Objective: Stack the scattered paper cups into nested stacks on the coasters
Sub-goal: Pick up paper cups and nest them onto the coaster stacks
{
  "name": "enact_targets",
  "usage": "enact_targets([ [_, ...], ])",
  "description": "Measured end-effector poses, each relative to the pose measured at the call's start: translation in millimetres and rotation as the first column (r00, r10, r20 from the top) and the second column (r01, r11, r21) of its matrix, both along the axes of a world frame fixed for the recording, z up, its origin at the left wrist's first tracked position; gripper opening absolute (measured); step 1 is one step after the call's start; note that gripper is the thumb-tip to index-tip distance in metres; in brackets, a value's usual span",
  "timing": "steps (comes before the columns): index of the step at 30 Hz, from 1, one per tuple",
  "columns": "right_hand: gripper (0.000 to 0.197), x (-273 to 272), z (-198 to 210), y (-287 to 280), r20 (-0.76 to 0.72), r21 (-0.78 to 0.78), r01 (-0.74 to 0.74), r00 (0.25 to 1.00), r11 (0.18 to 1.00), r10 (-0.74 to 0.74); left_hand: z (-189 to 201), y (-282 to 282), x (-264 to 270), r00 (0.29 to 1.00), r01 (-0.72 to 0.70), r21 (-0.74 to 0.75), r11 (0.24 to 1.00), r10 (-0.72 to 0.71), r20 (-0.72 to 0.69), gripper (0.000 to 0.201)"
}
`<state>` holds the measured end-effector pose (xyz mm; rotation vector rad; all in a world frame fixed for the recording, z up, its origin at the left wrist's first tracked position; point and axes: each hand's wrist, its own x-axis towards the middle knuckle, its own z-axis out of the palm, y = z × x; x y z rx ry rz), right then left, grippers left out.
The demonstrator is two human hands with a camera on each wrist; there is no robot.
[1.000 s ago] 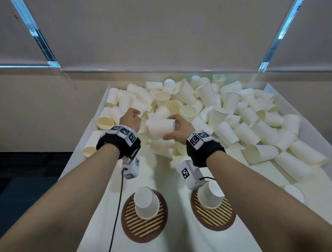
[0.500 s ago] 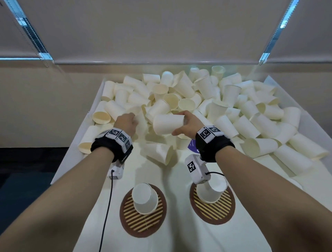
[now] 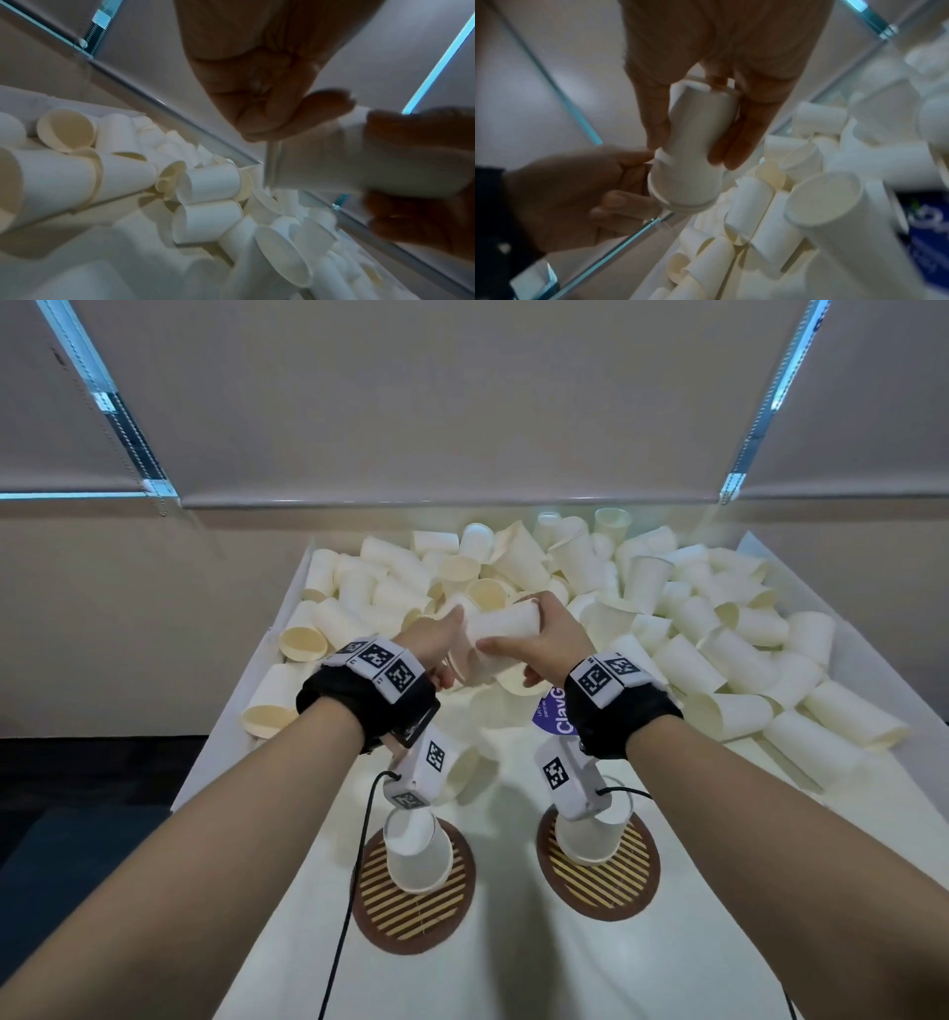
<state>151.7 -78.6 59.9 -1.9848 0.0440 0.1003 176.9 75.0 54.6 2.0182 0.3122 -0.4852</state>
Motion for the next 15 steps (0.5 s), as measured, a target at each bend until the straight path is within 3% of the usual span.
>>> enact_targets([
  [3, 0.053, -9.3, 13.0, -17.6, 0.052, -0.311, -0.033, 0.997, 0.95, 0.052, -4.2, -23.0, -17.7, 0.997, 0.029, -0.016, 0.999, -0.03, -0.065, 0.032],
  [6, 0.054, -19.2, 24.8, -37.5, -0.026, -0.54, -0.127, 0.991, 0.832, 0.134, -10.8, -45.4, -35.2, 0.985, 0.112, 0.021, 0.994, -0.108, -0.138, 0.017],
  [11, 0.047, -40.8, 36.6, -55.0, -0.268, -0.648, -0.279, 0.955, 0.709, 0.132, -12.0, -72.9, -59.0, 0.957, 0.252, 0.037, 0.967, -0.243, -0.16, 0.023],
  [13, 0.047, -49.7, 36.7, -59.1, -0.351, -0.669, -0.344, 0.928, 0.659, 0.127, -12.5, -72.9, -61.1, 0.957, 0.272, 0.081, 0.959, -0.26, -0.131, 0.016],
  [15, 0.046, -59.6, 33.4, -60.8, -0.414, -0.699, -0.397, 0.903, 0.596, 0.115, -12.1, -69.5, -59.8, 0.957, 0.287, 0.157, 0.945, -0.274, -0.097, 0.022],
])
